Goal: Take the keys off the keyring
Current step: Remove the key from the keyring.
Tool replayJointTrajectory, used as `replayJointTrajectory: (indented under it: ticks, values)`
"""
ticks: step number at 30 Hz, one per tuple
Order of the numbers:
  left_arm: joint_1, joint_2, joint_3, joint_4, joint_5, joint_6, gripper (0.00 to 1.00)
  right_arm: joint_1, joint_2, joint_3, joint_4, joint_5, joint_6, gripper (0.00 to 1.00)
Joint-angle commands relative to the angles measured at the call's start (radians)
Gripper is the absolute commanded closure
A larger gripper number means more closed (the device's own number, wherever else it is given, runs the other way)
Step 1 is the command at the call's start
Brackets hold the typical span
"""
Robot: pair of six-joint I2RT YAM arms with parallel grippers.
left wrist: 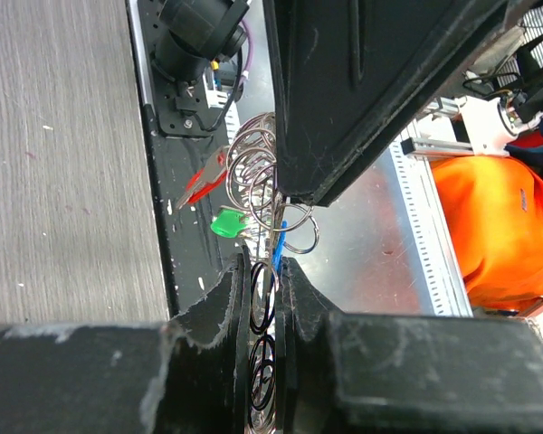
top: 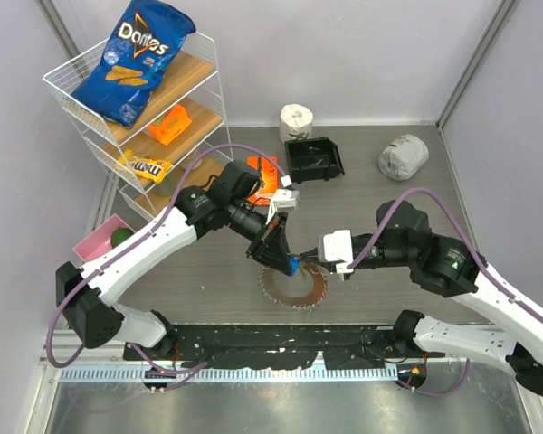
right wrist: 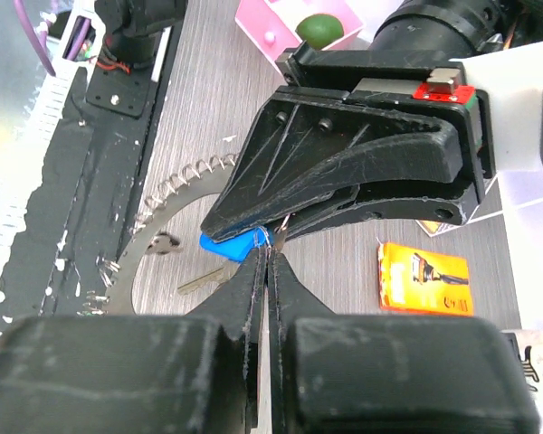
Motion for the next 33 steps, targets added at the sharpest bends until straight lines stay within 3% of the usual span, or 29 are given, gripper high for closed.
replayJointTrajectory:
  ticks: [1, 5, 12, 18, 23, 27, 31, 33]
  values:
    - [0.012, -0.035, 0.0, -0.008, 0.02, 0.067, 1.0, -0.047, -0.039, -0.004, 0.132, -0.135, 0.077, 0.95]
    - [0.013, -0.04, -0.011, -0.006, 0.006, 0.095, 1.0, -0.182, -0.059, -0.074, 0.262, -0.297, 0.173, 0.95]
    - [0.027, -0.028, -0.02, 0.008, 0.078, 0.104, 1.0, -0.333, -0.116, -0.257, 0.736, -0.534, 0.439, 0.95]
    - [0.049, -0.003, -0.026, 0.006, 0.112, 0.115, 1.0, -0.399, -0.091, -0.261, 0.896, -0.601, 0.566, 0.95]
    - [0.061, 0.015, -0.028, 0.008, 0.104, 0.13, 1.0, -0.452, -0.047, -0.307, 1.197, -0.604, 0.747, 0.95]
    - [0.079, 0.031, -0.031, 0.041, 0.107, 0.125, 1.0, -0.499, 0.03, -0.352, 1.536, -0.58, 1.033, 0.95]
    - [0.101, 0.021, -0.069, 0.222, 0.067, 0.023, 1.0, -0.532, 0.126, -0.367, 1.814, -0.56, 1.238, 0.95]
    - [0.118, 0.023, -0.065, 0.265, 0.041, -0.007, 1.0, -0.548, 0.165, -0.351, 1.843, -0.569, 1.27, 0.95]
